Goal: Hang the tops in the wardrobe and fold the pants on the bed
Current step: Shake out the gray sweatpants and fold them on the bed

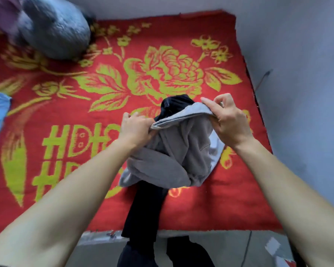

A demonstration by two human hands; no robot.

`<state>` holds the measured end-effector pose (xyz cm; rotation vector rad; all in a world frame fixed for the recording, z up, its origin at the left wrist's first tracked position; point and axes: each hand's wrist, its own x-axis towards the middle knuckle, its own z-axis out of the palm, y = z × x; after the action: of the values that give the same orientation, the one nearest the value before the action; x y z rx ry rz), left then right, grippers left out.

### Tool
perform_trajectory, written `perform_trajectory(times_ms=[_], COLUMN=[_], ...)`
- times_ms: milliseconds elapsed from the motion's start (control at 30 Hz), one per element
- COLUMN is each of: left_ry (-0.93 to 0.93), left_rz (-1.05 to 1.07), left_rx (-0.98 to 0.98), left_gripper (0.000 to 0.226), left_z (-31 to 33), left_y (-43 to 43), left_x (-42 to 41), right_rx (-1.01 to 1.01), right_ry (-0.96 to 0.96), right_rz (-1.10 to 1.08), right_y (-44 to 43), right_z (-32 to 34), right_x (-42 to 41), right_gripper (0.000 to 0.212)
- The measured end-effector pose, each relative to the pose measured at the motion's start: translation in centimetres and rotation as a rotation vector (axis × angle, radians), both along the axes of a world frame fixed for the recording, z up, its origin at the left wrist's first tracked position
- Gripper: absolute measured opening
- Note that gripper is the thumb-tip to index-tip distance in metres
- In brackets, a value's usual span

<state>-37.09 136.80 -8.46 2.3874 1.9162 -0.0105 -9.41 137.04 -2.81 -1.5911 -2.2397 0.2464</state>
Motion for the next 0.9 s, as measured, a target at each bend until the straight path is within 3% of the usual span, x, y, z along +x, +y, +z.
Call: perform_trajectory(times_ms=[167,300,467,567,667,900], left_ry=[-0.037,-0.006,-0.046,0.046,0.115,-0.126], left_rz=[0.064,0.049,0.158,0.254,0.354,0.524], left_rx=[0.497,0.756,0.936,0.759,0.439,-0.121], left_gripper=[0.023,0.031,0.031,0.020,0.024,0.025], left_z=[17.1,30.4,37.6,35.6,28.1,6.9], left_y=[4.3,5.0,2.5,0.7,-2.1,-11.2], left_x=[-1.7,-4.1,-7.9,-10.8,-12.2,-8.7], right_rx=[0.295,0.482,0.644,0.547,0.309,-0.301], right_ry=[0.076,0.147,0.217,0.177,0.034,-0.183], right_rz=[-0.048,-0.008,0.001,0.057,0.076,0.001], right_y=[3.3,4.8,5.4,5.2,3.9,-3.7], right_z=[12.6,22.5,28.9,26.5,19.9,0.5], right_x=[0.2,-1.7,-4.8,-5.9,-6.6,-6.7], right_gripper=[0.043,0.041,0.038,0.038,0.036,0.027])
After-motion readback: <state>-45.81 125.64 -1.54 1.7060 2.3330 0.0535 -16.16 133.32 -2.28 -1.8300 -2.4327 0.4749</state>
